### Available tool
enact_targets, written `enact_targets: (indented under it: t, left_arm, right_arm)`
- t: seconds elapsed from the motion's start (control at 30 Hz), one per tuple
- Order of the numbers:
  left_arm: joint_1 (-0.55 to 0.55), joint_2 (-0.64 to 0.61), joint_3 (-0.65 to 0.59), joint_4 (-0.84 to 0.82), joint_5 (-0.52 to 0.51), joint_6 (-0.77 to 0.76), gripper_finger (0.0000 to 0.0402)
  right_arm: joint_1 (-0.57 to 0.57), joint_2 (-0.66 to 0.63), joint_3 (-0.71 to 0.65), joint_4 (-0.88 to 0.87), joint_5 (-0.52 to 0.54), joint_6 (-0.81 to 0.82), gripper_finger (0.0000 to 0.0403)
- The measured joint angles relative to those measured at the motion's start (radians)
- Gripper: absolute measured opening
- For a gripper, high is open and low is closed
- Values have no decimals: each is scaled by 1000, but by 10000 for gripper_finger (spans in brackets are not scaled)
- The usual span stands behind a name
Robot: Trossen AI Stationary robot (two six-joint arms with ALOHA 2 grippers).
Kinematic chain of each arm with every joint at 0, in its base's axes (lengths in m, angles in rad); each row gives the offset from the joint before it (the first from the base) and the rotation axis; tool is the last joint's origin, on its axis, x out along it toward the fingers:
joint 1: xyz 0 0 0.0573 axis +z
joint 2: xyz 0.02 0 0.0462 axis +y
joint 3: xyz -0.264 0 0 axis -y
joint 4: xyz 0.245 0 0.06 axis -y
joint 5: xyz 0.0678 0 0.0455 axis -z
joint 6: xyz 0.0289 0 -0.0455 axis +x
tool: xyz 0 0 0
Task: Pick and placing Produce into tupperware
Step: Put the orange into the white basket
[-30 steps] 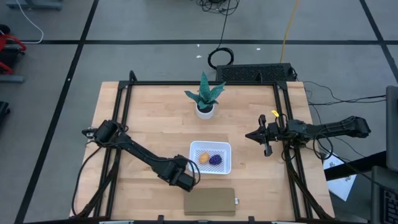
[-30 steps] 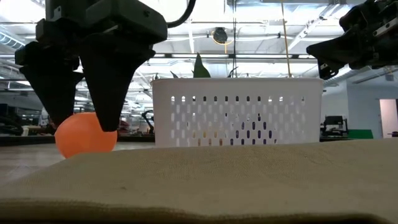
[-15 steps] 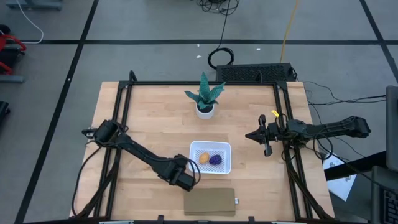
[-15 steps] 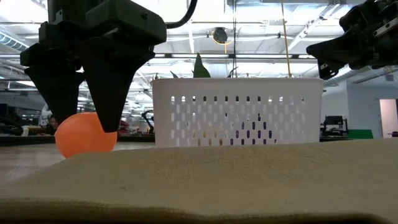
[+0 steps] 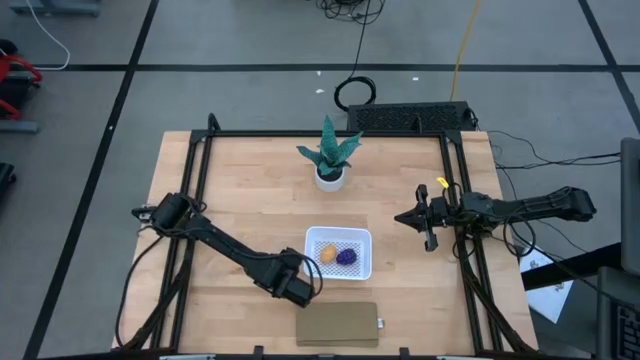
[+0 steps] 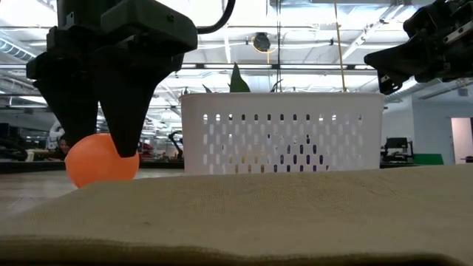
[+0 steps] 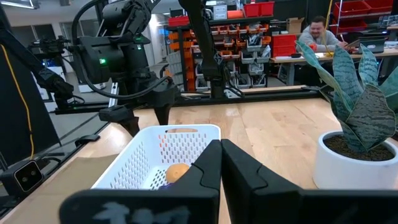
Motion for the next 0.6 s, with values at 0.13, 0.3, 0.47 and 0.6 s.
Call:
enact_targets:
  t: [0.13, 0.3, 0.47, 0.6]
  left_arm:
    - [0, 0, 0, 2, -1, 3, 299]
    - [0, 0, 0, 29, -8, 21, 275]
    - [0, 0, 0, 56, -27, 34, 274]
    - [0, 0, -9, 70, -30, 46, 273]
  right_arm:
    - [0, 0, 0, 0, 0, 0, 0]
    - [0, 0, 0, 0, 0, 0, 0]
    - [0, 0, 0, 0, 0, 0, 0]
    - [0, 0, 0, 0, 0, 0, 0]
